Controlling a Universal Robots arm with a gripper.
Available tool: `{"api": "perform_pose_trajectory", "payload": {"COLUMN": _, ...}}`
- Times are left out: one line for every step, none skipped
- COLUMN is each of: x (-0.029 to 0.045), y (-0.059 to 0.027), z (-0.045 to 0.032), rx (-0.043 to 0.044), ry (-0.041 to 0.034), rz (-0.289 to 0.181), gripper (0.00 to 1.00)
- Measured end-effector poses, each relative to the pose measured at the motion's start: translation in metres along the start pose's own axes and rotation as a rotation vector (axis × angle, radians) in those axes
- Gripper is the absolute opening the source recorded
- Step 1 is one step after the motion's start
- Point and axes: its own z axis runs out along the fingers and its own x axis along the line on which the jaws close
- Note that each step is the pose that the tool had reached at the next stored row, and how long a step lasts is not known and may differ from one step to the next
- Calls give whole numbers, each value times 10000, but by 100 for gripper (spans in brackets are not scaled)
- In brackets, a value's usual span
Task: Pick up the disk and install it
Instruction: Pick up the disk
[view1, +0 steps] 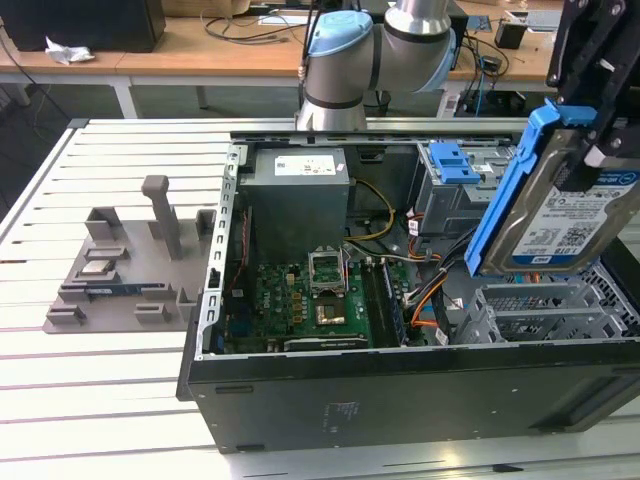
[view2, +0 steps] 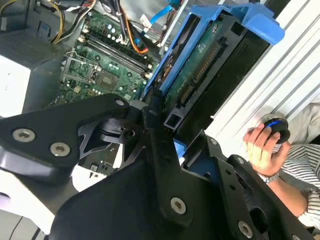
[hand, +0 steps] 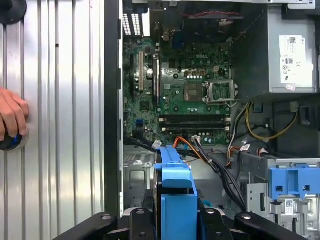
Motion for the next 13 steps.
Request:
{"api": "perform_pose_trajectory", "payload": {"x": 20, "y": -20, "z": 15, "rx": 0, "ry": -20, "rz": 2, "gripper": 37}}
{"api": "perform_pose_trajectory", "payload": {"x": 34, "y": -41, "z": 33, "rx": -1, "ry": -36, "rz": 17, "gripper": 37}}
{"api": "perform_pose_trajectory", "payload": {"x": 42, "y": -71, "z": 54, "rx": 0, "ry": -41, "rz": 43, "gripper": 37}}
{"api": "perform_pose_trajectory", "payload": {"x": 42, "y": -94, "z": 63, "rx": 0, "ry": -41, "rz": 50, "gripper": 37}}
{"api": "perform_pose_trajectory", "payload": {"x": 41, "y": -147, "z": 83, "rx": -1, "ry": -41, "rz": 56, "gripper": 37}}
{"api": "perform_pose_trajectory", "payload": {"x": 41, "y": -189, "z": 101, "rx": -2, "ry": -42, "rz": 57, "gripper": 37}}
{"api": "perform_pose_trajectory", "payload": {"x": 41, "y": -216, "z": 117, "rx": -4, "ry": -42, "rz": 59, "gripper": 37}}
{"api": "perform_pose_trajectory", "payload": {"x": 40, "y": -244, "z": 149, "rx": -6, "ry": -41, "rz": 61, "gripper": 37}}
{"api": "perform_pose_trajectory", "payload": {"x": 41, "y": -261, "z": 174, "rx": -6, "ry": -41, "rz": 61, "gripper": 37}}
{"api": "perform_pose_trajectory", "payload": {"x": 41, "y": -277, "z": 192, "rx": -6, "ry": -39, "rz": 62, "gripper": 37}}
{"api": "perform_pose_trajectory", "payload": {"x": 40, "y": -317, "z": 221, "rx": -7, "ry": -39, "rz": 62, "gripper": 37}}
{"api": "perform_pose_trajectory", "payload": {"x": 40, "y": -340, "z": 229, "rx": -7, "ry": -37, "rz": 68, "gripper": 37}}
{"api": "perform_pose_trajectory", "payload": {"x": 40, "y": -341, "z": 230, "rx": -7, "ry": -39, "rz": 69, "gripper": 37}}
